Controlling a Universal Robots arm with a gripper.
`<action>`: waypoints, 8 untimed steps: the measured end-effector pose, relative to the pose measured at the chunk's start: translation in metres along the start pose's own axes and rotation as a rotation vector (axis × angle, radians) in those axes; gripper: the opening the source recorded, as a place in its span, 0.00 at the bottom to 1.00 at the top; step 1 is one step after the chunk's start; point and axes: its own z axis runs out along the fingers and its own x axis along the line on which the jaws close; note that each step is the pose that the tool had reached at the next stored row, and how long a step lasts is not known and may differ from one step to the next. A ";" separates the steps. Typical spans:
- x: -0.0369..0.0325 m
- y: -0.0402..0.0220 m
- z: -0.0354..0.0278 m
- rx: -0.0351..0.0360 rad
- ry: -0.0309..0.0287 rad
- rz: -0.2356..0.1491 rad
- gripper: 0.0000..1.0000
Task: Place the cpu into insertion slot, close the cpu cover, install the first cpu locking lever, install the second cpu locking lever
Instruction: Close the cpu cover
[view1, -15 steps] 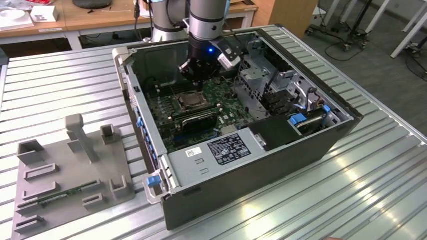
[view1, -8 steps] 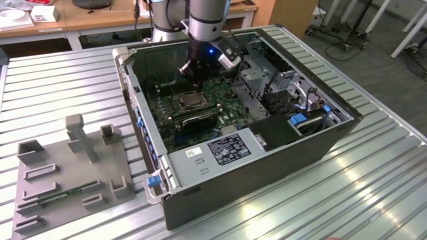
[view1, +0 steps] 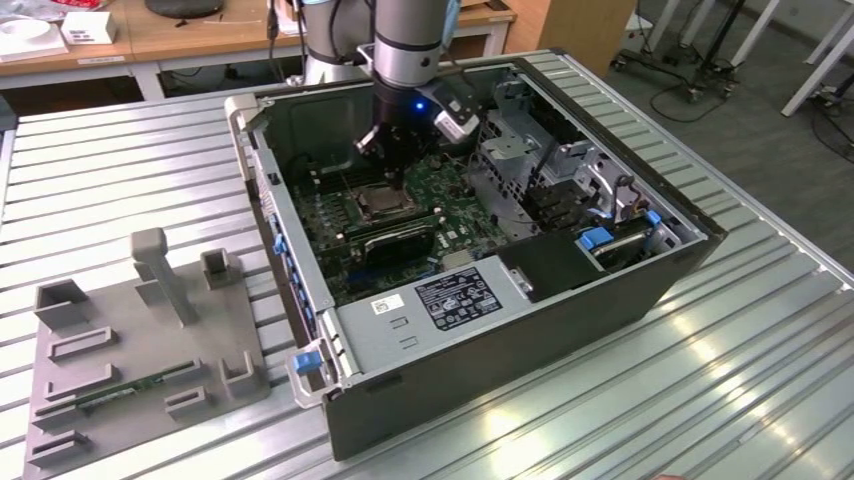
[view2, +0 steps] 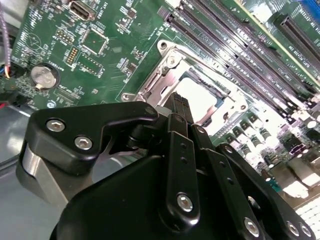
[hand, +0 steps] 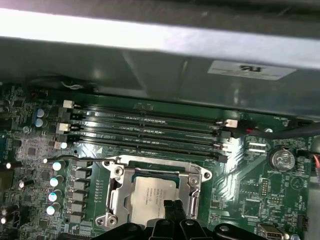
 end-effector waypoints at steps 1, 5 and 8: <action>0.0007 0.0001 0.0007 0.0023 0.0003 -0.004 0.11; 0.0077 0.0008 0.0020 0.0102 0.0013 -0.011 0.11; 0.0149 0.0016 0.0027 0.0139 0.0017 -0.013 0.11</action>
